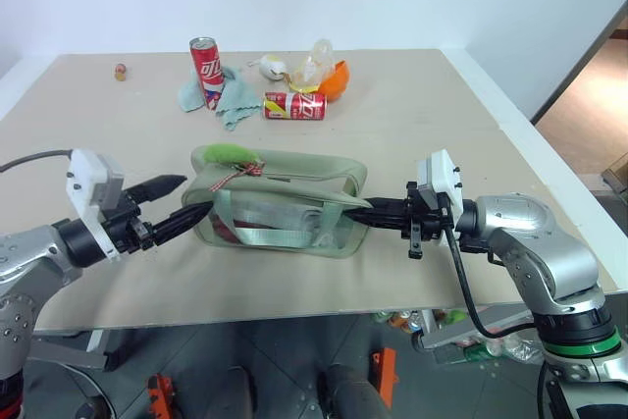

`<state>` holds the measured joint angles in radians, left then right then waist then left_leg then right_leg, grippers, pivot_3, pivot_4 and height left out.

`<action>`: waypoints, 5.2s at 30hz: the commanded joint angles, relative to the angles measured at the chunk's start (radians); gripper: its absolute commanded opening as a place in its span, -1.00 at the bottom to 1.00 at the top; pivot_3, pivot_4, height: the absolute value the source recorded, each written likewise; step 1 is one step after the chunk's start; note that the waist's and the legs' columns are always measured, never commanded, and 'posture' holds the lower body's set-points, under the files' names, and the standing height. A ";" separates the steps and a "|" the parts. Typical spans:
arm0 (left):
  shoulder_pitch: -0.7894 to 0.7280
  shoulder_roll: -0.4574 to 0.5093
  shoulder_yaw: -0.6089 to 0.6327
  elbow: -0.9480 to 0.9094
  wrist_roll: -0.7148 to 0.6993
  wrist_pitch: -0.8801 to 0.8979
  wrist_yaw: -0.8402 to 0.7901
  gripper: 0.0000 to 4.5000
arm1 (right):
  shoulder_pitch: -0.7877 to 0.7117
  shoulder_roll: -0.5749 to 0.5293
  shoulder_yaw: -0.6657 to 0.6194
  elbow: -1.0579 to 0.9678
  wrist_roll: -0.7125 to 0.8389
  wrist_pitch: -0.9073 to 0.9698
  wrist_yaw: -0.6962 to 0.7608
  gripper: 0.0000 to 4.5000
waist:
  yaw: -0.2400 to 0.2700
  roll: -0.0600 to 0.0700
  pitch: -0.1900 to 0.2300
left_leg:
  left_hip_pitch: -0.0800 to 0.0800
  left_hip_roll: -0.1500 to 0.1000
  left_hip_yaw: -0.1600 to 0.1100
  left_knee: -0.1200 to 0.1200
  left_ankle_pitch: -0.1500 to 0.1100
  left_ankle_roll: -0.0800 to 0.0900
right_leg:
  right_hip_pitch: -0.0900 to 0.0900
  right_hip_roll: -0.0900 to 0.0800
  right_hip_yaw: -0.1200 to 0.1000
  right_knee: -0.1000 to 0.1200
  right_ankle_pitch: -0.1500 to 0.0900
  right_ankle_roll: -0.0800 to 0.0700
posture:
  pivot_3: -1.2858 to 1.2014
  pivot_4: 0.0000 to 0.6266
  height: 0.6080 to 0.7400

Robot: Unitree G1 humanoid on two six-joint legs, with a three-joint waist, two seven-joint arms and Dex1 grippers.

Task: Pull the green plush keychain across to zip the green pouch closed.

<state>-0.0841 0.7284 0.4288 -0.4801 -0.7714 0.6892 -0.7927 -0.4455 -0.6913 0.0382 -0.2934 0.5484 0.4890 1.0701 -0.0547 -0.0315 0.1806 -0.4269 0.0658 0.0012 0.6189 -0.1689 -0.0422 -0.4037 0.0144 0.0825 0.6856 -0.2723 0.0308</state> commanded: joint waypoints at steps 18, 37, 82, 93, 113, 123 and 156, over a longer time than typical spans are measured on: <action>-0.073 -0.036 -0.132 0.025 0.044 -0.082 0.017 -1.00 | -0.413 0.182 0.033 -0.030 0.110 0.248 -0.230 0.97 | 0.004 0.001 0.000 | -0.002 -0.001 0.000 0.000 0.000 0.000 | -0.002 0.000 0.000 0.000 0.000 0.001 | 0.03 -0.52 1.00; -0.146 -0.061 -0.245 0.005 0.093 -0.118 0.065 -1.00 | -0.519 0.299 0.159 0.196 -0.085 0.098 -0.153 0.97 | 0.011 0.001 0.000 | -0.004 -0.002 -0.002 -0.001 0.002 0.002 | -0.002 -0.001 -0.002 -0.001 0.001 0.001 | 0.03 -0.52 1.00; -0.360 -0.103 -0.344 0.056 0.204 -0.059 0.158 -1.00 | -0.525 0.227 -0.042 0.234 -0.090 0.005 -0.141 -0.99 | 0.011 0.001 0.001 | -0.009 -0.004 -0.005 -0.001 0.002 0.001 | -0.004 -0.003 -0.005 -0.002 0.002 -0.001 | 0.03 -0.52 1.00; -0.368 -0.126 -0.320 0.114 0.253 -0.062 0.242 -1.00 | -0.433 0.075 -0.080 0.258 -0.142 -0.066 -0.138 -0.99 | 0.009 0.001 0.001 | -0.009 -0.004 -0.005 -0.001 0.002 0.002 | -0.004 -0.003 -0.005 -0.003 0.002 -0.001 | 0.03 -0.52 1.00; -0.310 -0.210 -0.280 0.153 0.373 -0.201 0.399 -1.00 | -0.056 0.057 0.013 0.274 -0.463 -0.144 -0.476 -0.99 | 0.007 0.001 0.001 | -0.008 -0.004 -0.005 -0.001 0.002 0.001 | -0.004 -0.003 -0.003 -0.003 0.002 -0.001 | 0.03 -0.52 1.00; -0.303 -0.265 -0.290 0.154 0.385 -0.192 0.428 -1.00 | -0.016 0.221 0.062 0.523 -0.556 -0.317 -0.577 -0.99 | 0.006 0.000 0.000 | -0.001 -0.004 -0.003 0.000 0.003 0.000 | 0.003 -0.002 -0.001 -0.002 0.003 0.003 | 0.03 -0.52 1.00; -0.352 -0.162 -0.175 0.275 0.265 -0.178 0.205 1.00 | -0.150 0.037 -0.397 0.088 0.132 0.136 -0.372 0.99 | 0.008 0.001 0.001 | -0.006 -0.005 -0.002 -0.002 0.004 0.001 | -0.003 -0.003 0.001 -0.003 0.003 0.005 | 0.03 -0.52 1.00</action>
<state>-0.4406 0.5313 0.1839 -0.1399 -0.4543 0.4894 -0.5661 -0.5922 -0.6171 -0.2922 -0.1411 0.6187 0.6081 0.6699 -0.0467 -0.0303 0.1815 -0.4335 0.0605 -0.0007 0.6165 -0.1649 -0.0408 -0.4073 0.0116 0.0832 0.6822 -0.2692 0.0356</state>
